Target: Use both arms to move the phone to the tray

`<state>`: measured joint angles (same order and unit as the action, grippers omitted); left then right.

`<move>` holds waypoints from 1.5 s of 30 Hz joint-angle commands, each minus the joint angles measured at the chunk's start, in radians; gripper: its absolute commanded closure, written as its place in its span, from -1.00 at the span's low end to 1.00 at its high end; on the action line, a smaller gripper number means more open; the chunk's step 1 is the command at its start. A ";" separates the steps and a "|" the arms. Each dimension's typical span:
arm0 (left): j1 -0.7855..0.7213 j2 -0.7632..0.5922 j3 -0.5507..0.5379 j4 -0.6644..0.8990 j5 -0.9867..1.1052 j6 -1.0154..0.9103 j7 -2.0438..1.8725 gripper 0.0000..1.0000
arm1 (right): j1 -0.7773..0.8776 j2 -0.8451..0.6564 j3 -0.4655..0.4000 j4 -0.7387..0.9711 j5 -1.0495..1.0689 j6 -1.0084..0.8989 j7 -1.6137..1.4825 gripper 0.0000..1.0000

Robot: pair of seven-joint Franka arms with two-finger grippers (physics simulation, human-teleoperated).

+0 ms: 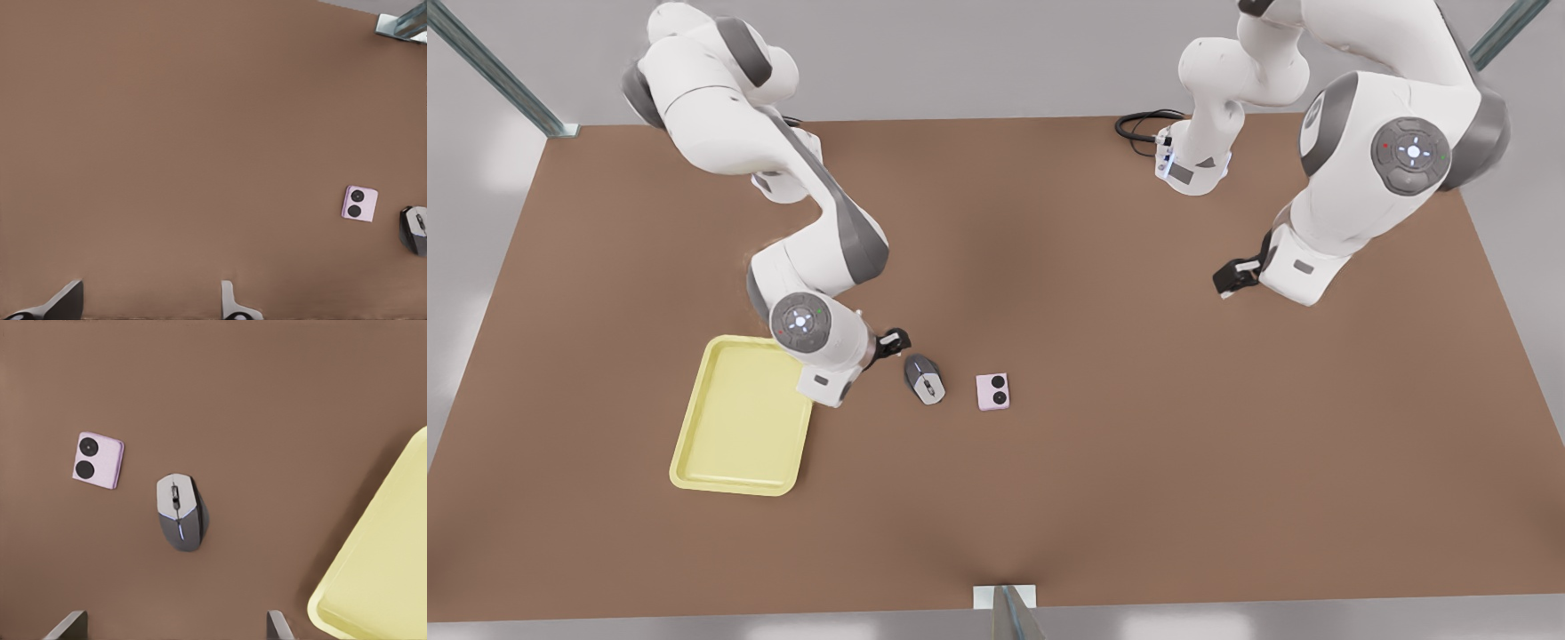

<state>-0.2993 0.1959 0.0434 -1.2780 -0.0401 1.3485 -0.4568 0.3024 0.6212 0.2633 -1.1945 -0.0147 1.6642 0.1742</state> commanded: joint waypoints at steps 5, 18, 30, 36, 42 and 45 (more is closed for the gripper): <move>0.012 0.007 0.009 0.006 -0.034 -0.186 0.529 -1.00 | 0.239 0.347 -0.124 0.322 -0.031 0.091 0.597 -1.00; 0.019 0.051 0.018 0.006 -0.038 -0.164 0.532 -1.00 | 0.307 0.546 -0.124 0.368 -0.025 0.400 0.775 -1.00; 0.019 0.057 0.018 0.006 -0.057 -0.107 0.532 -1.00 | 0.314 0.525 -0.116 0.299 -0.027 0.388 0.554 -1.00; 0.019 0.057 0.018 0.006 -0.073 -0.104 0.532 -1.00 | 0.330 0.532 -0.115 0.288 -0.027 0.388 0.436 -1.00; 0.019 0.054 0.020 0.012 -0.095 -0.095 0.532 -1.00 | 0.331 0.528 -0.118 0.283 -0.034 0.333 0.376 -1.00; 0.019 0.053 0.020 0.014 -0.096 -0.075 0.532 -1.00 | 0.331 0.529 -0.119 0.283 -0.062 0.325 0.324 -1.00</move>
<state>-0.2808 0.2498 0.0624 -1.2647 -0.1304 1.2571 0.0306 0.6335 1.1521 0.1453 -0.9116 -0.0623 2.0153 0.6461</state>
